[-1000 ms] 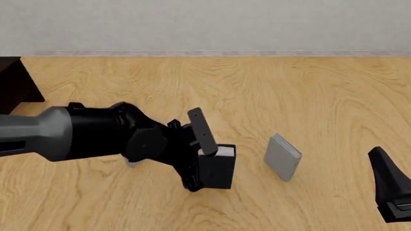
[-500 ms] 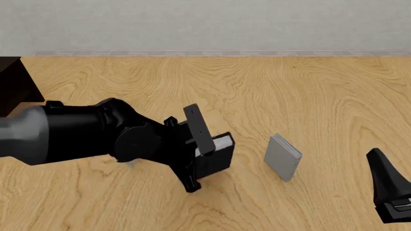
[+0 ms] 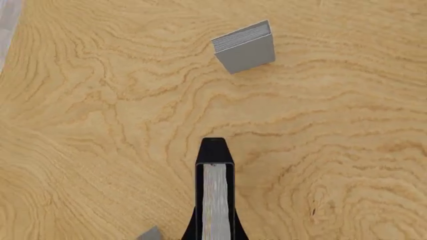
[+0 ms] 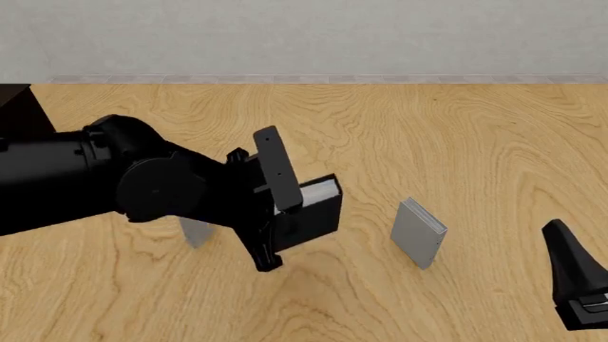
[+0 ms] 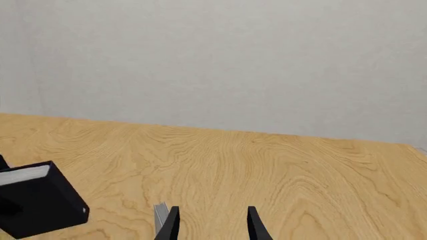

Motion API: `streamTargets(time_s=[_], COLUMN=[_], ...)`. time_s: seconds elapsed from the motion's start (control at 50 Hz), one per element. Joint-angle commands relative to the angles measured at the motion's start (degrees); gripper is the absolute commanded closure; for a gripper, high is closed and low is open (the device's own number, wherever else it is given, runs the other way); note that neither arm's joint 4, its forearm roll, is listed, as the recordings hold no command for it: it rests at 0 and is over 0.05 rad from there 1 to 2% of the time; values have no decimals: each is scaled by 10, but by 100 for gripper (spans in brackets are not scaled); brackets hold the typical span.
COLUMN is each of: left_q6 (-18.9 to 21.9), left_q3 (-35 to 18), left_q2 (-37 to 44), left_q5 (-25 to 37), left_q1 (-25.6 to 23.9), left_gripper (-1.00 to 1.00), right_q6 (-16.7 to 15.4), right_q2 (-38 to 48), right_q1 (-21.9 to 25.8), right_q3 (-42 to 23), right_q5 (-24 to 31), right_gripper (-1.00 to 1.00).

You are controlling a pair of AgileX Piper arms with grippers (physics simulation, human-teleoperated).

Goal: Pick up the book in the middle and place it on the cabinet shelf.

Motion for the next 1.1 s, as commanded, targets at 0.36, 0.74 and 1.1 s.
streamTargets(time_s=[0.36, 0.74, 1.1], left_q6=[198, 288, 387], left_q3=[58, 45, 65], left_q2=[-167, -270, -335], left_q5=[-47, -27, -59], left_q1=[108, 146, 252], left_gripper=[100, 100, 100], right_q6=[-4, -15, -12], right_q2=[0, 0, 0], right_q1=[6, 12, 13], right_q3=[-2, 3, 2], right_q5=[1, 1, 1], right_gripper=[-100, -100, -100])
